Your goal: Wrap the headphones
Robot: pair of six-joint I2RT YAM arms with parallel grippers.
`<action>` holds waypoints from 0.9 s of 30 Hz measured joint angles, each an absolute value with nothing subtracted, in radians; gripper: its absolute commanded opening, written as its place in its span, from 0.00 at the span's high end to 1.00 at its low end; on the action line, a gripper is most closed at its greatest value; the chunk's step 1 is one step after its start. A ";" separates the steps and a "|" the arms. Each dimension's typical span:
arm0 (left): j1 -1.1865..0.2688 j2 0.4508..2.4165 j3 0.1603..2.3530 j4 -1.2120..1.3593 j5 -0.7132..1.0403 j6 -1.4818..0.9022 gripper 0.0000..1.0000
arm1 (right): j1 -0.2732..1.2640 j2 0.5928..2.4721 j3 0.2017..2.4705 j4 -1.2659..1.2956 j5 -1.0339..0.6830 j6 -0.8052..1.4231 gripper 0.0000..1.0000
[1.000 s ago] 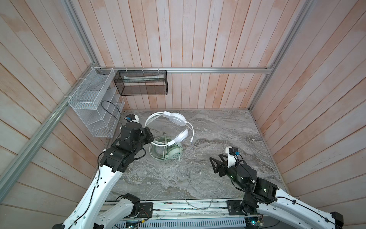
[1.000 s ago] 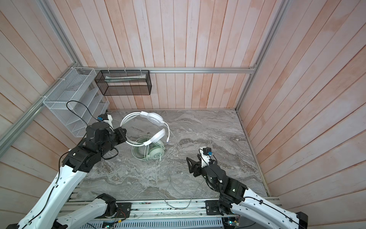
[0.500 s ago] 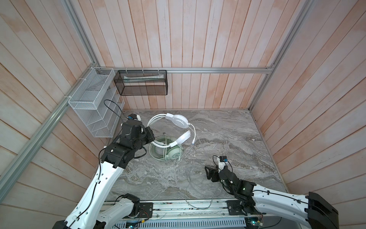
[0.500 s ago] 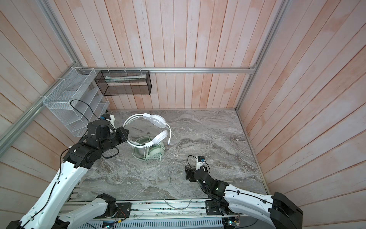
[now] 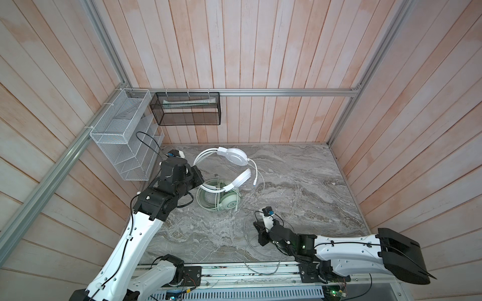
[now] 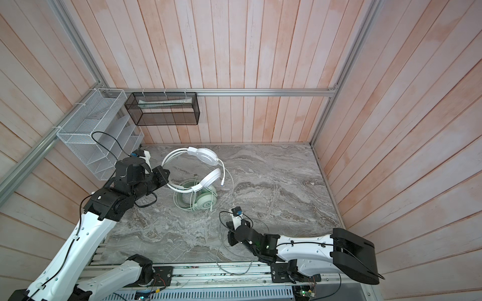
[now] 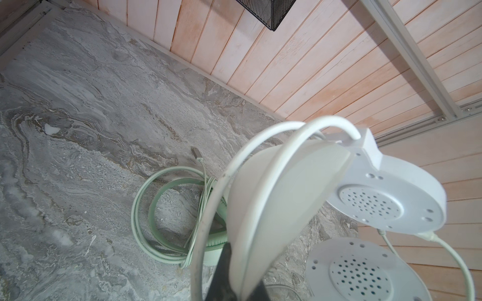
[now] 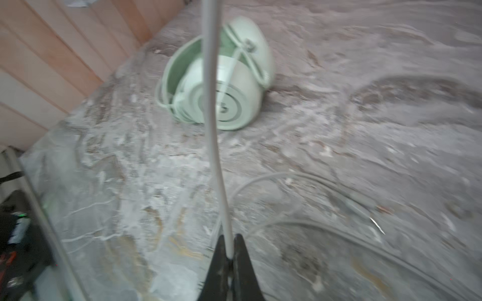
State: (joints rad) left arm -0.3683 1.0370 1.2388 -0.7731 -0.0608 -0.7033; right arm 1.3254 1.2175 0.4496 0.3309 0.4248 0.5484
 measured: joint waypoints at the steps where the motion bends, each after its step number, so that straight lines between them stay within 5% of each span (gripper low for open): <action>1: -0.368 1.044 1.235 -0.767 -0.061 -0.705 1.00 | 1.354 1.255 0.506 0.324 0.423 0.529 1.00; 18: -0.368 1.060 1.126 -0.714 -0.046 -0.708 1.00 | 1.452 1.554 0.807 0.177 0.273 0.294 1.00; 27: -0.378 1.023 1.017 -0.706 -0.088 -0.606 1.00 | 1.427 1.529 1.240 -0.159 0.165 0.119 1.00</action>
